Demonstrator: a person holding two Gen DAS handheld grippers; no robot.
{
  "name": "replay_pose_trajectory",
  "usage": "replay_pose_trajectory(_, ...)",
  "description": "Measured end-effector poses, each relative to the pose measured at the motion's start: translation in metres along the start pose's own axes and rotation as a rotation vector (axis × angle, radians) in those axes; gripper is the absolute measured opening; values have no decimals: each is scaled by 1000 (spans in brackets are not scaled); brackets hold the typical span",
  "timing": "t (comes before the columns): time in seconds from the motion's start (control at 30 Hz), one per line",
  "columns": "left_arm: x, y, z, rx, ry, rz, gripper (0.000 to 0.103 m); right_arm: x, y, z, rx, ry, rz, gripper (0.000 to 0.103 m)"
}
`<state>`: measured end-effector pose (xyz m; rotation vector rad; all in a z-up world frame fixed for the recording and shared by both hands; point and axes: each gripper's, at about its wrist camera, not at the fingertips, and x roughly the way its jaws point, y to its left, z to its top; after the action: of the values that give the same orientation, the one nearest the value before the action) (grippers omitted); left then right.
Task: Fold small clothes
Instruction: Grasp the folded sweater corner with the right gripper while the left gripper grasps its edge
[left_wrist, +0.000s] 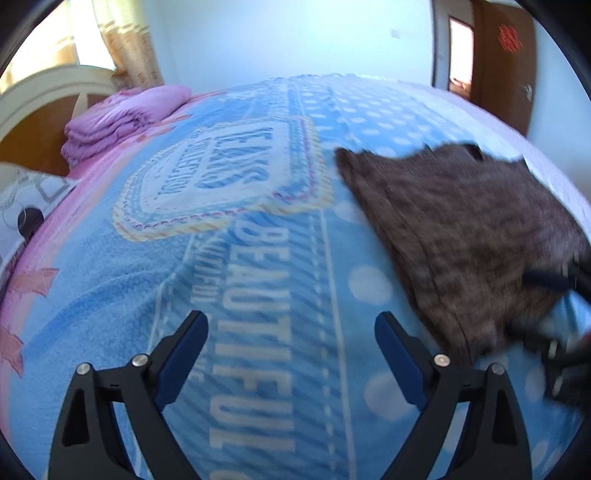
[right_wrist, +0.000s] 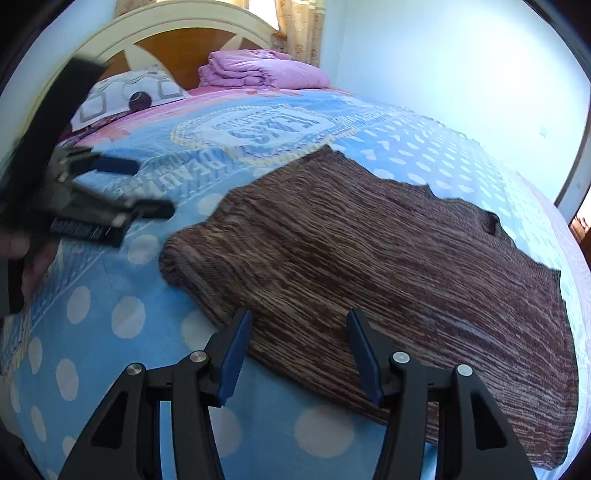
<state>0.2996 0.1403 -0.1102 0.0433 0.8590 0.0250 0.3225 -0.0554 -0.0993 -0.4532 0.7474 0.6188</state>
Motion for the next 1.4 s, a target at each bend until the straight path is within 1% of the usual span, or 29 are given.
replay_pose_trajectory(0.07, 2, 6, 9, -40, -6, -33, 94, -2, 12, -1, -51, -7, -4, 54)
replay_pose_trajectory(0.23, 9, 11, 30, -94, -16, -100, 94, -3, 41, 3, -181, -23, -60, 54)
replay_pose_trajectory(0.3, 14, 12, 41, -118, -20, -143, 94, -1, 50, 6, -208, -30, -92, 54)
replay_pose_trajectory(0.4, 25, 11, 59, -152, -22, -241, 94, 7, 61, 11, -245, -29, -171, 54)
replay_pose_trajectory(0.47, 34, 7, 70, -168, -17, -293, 94, 12, 69, 14, -277, -32, -209, 54)
replay_pose_trajectory(0.53, 45, 2, 81, -171, -10, -327, 94, 14, 75, 17, -301, -40, -218, 38)
replay_pose_trajectory(0.57, 52, -1, 86, -162, 0, -349, 94, 15, 78, 18, -310, -41, -212, 34)
replay_pose_trajectory(0.63, 65, -7, 94, -156, 13, -346, 93, 19, 83, 21, -327, -40, -216, 13)
replay_pose_trajectory(0.7, 77, -13, 99, -148, 38, -369, 93, 24, 85, 21, -326, -31, -210, 10)
replay_pose_trajectory(0.83, 100, -22, 107, -152, 77, -408, 80, 26, 83, 19, -317, -33, -206, 9)
replay_pose_trajectory(0.87, 104, -24, 108, -146, 79, -401, 78, 27, 80, 19, -306, -33, -200, 8)
replay_pose_trajectory(0.9, 106, -26, 109, -143, 64, -386, 75, 28, 79, 20, -301, -33, -197, 8)
replay_pose_trajectory(0.97, 111, -27, 111, -139, 58, -383, 68, 29, 79, 19, -306, -37, -204, 8)
replay_pose_trajectory(1.0, 113, -25, 112, -147, 58, -395, 57, 29, 80, 18, -313, -39, -212, 8)
replay_pose_trajectory(1.03, 116, -24, 112, -152, 62, -417, 32, 31, 79, 18, -318, -41, -217, 7)
replay_pose_trajectory(1.07, 119, -22, 113, -158, 73, -440, 18, 31, 81, 18, -322, -44, -221, 7)
replay_pose_trajectory(1.13, 121, -17, 114, -195, 91, -475, 15, 27, 75, 19, -304, -62, -201, 6)
replay_pose_trajectory(1.17, 120, -15, 115, -209, 100, -481, 15, 21, 72, 19, -281, -83, -176, 6)
replay_pose_trajectory(1.27, 114, -14, 119, -241, 110, -495, 13, -1, 49, 24, -174, -155, -84, 6)
replay_pose_trajectory(1.4, 100, -19, 128, -257, 100, -512, 13, -27, 12, 25, -18, -216, -5, 5)
